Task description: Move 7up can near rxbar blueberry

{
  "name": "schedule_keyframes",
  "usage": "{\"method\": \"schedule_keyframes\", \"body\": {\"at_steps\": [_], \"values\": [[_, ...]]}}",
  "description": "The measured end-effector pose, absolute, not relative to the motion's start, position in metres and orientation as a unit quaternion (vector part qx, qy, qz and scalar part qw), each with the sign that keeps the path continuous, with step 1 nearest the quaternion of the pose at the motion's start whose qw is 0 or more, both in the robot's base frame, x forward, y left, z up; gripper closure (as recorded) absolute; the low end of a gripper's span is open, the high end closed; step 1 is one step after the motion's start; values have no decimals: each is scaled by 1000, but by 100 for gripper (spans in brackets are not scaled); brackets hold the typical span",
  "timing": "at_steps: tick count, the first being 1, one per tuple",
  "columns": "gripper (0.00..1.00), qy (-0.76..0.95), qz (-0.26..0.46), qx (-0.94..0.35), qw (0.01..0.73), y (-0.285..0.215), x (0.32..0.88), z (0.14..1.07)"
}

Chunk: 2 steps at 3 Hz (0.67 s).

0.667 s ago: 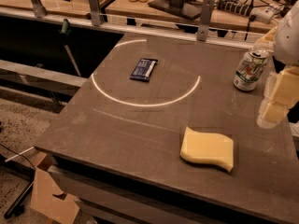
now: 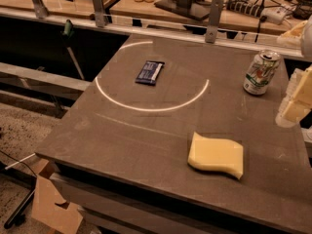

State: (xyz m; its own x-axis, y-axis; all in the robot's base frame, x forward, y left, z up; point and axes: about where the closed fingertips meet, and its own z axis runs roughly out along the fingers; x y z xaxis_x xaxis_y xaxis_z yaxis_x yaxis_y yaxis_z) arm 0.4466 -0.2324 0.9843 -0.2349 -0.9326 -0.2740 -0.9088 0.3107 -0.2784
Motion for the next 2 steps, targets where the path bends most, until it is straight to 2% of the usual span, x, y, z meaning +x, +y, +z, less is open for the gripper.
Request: {"method": "schedule_keyframes", "body": {"at_steps": [1,2], "values": [[0,793,-17,-554,254,-262,463,993],[0,803,30,-483,346,-308,487,990]]}}
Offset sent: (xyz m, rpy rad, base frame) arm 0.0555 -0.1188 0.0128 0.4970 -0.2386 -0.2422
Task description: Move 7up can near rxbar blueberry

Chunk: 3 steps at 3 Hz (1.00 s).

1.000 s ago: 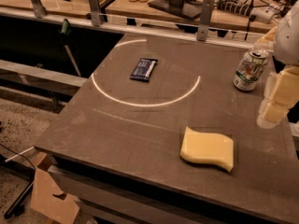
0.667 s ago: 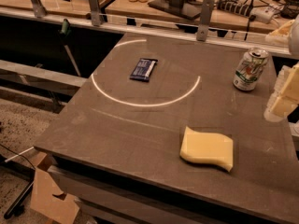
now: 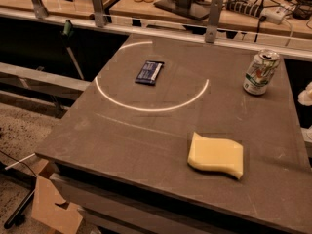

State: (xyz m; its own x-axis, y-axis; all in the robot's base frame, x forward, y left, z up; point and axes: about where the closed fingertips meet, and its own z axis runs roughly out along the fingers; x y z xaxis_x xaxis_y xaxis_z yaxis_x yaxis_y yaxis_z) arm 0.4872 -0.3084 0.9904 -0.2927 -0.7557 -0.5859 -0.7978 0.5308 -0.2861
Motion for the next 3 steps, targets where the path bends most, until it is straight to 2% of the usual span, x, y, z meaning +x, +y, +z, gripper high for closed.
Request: {"method": "schedule_keyframes", "body": {"at_steps": [1,3], "values": [[0,800,81,-436,404,-328,505,981],[0,795,106,-423,422,-322,508,977]]}}
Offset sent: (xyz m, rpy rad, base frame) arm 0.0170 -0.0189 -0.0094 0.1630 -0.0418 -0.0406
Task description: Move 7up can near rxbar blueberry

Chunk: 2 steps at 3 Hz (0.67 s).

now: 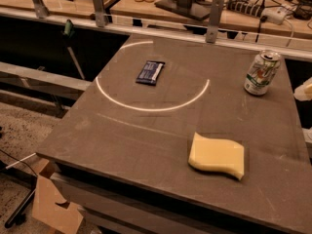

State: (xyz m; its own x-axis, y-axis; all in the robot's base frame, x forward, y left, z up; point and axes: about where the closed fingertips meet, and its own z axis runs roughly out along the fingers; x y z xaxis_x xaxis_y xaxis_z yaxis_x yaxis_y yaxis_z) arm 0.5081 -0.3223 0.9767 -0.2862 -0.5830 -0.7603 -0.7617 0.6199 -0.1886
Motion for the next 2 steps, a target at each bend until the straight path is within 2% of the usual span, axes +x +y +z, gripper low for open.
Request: {"method": "schedule_keyframes", "body": {"at_steps": [1,2], "values": [[0,791,157,-352,475,-320,526,956],[0,782,162,-298,523,-329,554,946]]}}
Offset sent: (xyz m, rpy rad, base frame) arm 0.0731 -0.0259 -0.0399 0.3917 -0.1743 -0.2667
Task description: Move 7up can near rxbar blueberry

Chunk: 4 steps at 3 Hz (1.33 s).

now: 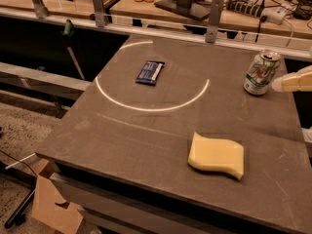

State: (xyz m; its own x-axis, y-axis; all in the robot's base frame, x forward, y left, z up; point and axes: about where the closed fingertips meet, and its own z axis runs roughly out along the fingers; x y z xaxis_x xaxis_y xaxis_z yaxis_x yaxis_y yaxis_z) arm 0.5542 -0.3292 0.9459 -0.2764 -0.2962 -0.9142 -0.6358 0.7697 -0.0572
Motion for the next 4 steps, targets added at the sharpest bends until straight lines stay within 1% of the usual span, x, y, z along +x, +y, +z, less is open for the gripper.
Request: {"method": "schedule_keyframes", "body": {"at_steps": [1,2,3,4], "values": [[0,776,156,-280,543,-332,575,934],[0,773,166,-278,545,-323,591,918],[15,768,185,-283,544,-312,607,905],[38,759,206,-292,545,-299,620,898]]}}
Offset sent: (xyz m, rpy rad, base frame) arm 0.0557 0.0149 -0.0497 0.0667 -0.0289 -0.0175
